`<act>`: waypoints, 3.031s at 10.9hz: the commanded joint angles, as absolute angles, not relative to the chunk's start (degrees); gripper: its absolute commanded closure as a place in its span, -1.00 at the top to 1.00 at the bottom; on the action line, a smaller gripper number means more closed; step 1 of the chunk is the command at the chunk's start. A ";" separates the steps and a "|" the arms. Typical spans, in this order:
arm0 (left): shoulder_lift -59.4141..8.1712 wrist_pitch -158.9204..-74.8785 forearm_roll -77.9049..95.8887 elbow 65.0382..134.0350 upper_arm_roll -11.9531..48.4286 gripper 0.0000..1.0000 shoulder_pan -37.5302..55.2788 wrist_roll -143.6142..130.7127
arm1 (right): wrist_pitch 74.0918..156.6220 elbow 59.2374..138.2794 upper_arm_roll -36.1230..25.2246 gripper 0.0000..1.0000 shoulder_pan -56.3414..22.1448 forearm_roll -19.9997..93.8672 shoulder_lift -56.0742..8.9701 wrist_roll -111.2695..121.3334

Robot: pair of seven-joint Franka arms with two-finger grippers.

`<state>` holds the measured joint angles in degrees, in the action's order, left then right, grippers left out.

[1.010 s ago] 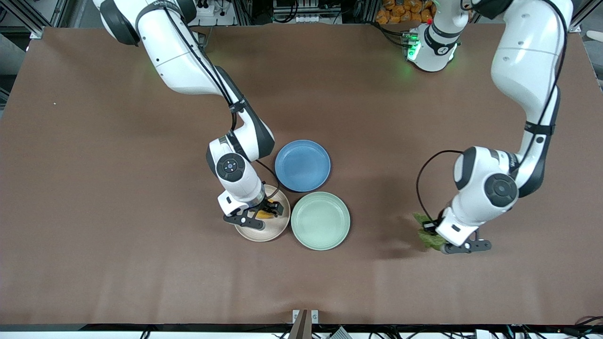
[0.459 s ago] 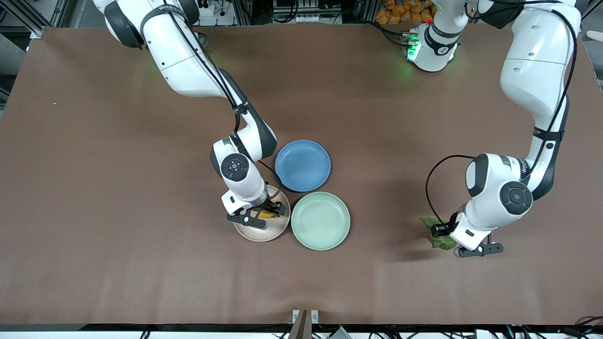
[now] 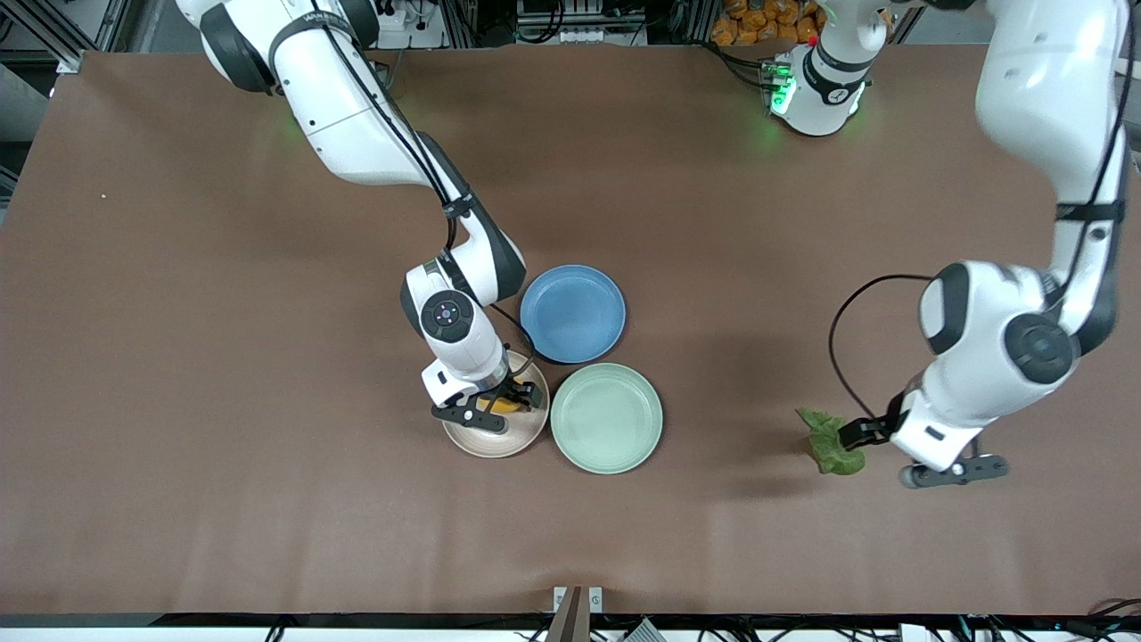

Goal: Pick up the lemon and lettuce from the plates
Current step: 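Release the lettuce on the table and raise the left gripper, then lift the lemon off the cream plate with the right gripper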

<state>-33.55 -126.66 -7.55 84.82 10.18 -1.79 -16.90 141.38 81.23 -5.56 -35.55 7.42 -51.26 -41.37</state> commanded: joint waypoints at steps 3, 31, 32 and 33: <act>-18.13 -111.22 -7.30 83.95 10.11 1.00 -2.46 -12.68 | 142.38 80.60 -6.06 0.58 -36.12 5.90 -52.38 -42.89; 2.81 -93.16 0.97 92.37 10.72 1.00 -7.02 -4.66 | 102.06 67.94 -6.15 0.04 -13.11 5.89 -43.68 -14.71; 2.99 -93.16 0.97 92.11 11.33 1.00 -6.94 -4.75 | 100.47 68.03 -6.24 0.04 -11.44 5.80 -42.81 -12.68; 3.08 -93.08 0.97 91.07 11.86 1.00 -6.86 -4.83 | 99.68 68.03 -6.15 0.04 -9.60 5.89 -42.45 -11.26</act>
<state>1.23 -93.27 -0.47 90.80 10.86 -6.39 -5.86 102.08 67.15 -6.95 -12.77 6.67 -44.56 -14.53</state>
